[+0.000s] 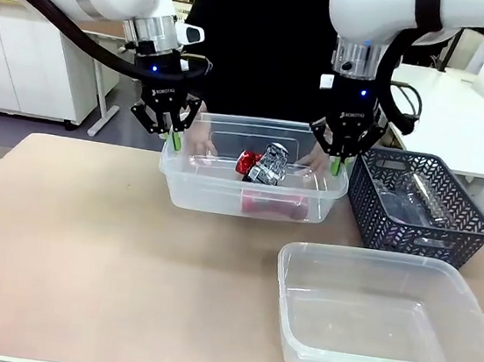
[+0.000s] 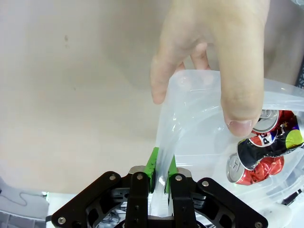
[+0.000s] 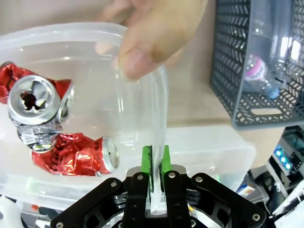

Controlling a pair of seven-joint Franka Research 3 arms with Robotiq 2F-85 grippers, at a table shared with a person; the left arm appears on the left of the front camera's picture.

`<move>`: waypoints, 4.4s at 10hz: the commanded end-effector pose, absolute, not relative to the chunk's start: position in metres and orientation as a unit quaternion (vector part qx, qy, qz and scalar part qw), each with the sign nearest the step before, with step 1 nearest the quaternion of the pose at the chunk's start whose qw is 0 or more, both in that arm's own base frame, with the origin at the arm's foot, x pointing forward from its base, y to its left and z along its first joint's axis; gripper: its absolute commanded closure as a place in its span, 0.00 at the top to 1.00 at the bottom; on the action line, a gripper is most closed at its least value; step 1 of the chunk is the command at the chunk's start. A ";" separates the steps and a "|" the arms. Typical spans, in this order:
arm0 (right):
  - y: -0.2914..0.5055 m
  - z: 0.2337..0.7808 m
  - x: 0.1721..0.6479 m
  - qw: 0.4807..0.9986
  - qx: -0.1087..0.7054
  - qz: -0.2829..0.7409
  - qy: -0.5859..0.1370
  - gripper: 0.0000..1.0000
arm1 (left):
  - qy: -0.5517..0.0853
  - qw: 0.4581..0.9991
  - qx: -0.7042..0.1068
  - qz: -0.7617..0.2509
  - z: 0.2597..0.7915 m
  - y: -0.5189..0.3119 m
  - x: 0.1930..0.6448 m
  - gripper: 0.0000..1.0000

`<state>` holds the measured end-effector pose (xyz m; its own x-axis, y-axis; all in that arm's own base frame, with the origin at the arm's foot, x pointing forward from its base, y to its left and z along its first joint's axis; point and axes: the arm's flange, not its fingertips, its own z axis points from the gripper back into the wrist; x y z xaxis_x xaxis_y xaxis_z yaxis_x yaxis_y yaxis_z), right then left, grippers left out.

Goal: Sort the waste into each basket.
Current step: Release the Organizing box you were holding, then pick up the Organizing box on the right side of the table and lift it.

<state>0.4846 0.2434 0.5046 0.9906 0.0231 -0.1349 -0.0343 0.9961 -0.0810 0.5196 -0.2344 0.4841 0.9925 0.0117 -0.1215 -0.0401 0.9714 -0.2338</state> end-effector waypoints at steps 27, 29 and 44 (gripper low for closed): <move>0.189 0.554 0.405 0.991 0.089 0.018 -0.095 1.00 | -0.049 0.984 -0.173 -0.017 0.552 -0.200 0.452 1.00; 0.114 0.591 0.327 0.985 0.126 0.065 -0.099 1.00 | -0.030 0.987 -0.141 -0.065 0.572 -0.204 0.400 1.00; -0.011 0.420 0.264 0.997 0.060 0.056 -0.004 1.00 | 0.032 0.991 -0.110 -0.070 0.417 -0.433 0.230 1.00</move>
<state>0.2753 -0.0209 0.4958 0.9900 0.1366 0.0348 -0.1393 0.9861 0.0902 0.2258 -0.4223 0.4304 0.9822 -0.1806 -0.0525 0.1635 0.9579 -0.2361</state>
